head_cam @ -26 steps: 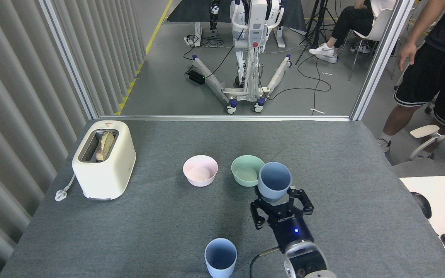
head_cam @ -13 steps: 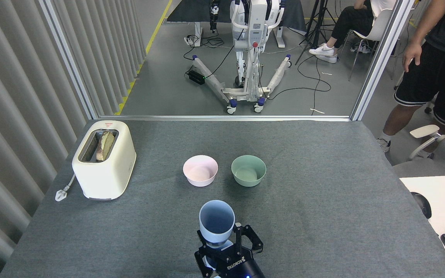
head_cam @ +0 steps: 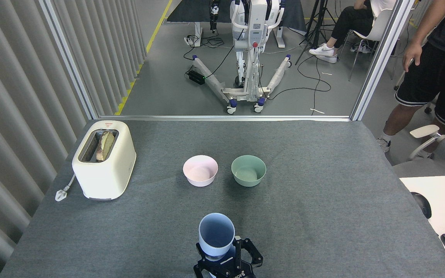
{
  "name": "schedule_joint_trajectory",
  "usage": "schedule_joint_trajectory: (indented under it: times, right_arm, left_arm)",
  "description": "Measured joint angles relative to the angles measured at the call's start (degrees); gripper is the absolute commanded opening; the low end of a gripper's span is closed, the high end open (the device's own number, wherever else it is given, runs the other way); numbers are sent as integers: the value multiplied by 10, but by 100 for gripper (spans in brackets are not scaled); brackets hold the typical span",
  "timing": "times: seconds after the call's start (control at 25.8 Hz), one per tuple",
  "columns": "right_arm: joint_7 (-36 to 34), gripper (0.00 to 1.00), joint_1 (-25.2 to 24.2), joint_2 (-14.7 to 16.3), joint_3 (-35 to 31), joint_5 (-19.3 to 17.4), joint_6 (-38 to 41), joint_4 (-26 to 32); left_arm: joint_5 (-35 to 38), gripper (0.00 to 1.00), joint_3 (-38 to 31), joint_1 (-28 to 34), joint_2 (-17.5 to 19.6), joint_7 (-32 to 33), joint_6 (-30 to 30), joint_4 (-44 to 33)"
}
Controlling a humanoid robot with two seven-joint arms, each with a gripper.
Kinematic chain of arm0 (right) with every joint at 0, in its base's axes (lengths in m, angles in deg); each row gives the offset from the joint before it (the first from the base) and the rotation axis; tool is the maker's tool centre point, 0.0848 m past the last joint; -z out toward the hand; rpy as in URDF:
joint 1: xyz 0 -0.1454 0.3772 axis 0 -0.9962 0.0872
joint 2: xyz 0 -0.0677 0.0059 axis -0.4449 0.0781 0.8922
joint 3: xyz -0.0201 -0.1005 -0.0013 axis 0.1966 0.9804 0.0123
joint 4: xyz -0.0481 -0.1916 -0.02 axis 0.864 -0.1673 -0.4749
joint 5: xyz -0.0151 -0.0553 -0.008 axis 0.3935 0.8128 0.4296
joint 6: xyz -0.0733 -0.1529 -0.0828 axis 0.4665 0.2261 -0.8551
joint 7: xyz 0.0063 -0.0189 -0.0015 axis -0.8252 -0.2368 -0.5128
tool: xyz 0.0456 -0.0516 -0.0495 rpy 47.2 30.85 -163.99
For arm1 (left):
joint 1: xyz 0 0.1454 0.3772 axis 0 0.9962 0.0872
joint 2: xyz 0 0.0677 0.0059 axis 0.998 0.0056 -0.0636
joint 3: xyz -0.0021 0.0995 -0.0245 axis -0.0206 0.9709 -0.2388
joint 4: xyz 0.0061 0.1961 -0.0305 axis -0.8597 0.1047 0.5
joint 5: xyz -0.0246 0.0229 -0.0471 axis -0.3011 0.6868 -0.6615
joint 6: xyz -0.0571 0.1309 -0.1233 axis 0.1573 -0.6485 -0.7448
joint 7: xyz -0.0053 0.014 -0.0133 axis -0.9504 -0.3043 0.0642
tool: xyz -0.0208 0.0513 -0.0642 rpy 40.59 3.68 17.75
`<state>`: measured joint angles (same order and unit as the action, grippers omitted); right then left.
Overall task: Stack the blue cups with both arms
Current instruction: 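Lower the held cup with the right gripper into the placed blue cup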
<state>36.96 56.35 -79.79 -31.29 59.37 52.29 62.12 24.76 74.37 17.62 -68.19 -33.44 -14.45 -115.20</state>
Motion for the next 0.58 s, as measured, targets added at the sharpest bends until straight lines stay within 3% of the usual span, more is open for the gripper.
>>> schedule_joint_trajectory:
  times: [0.58]
  right_arm:
    - [-16, 50, -6, 5, -9, -1, -2, -11]
  left_arm:
    - [0, 100, 0, 1, 1, 0, 0, -3]
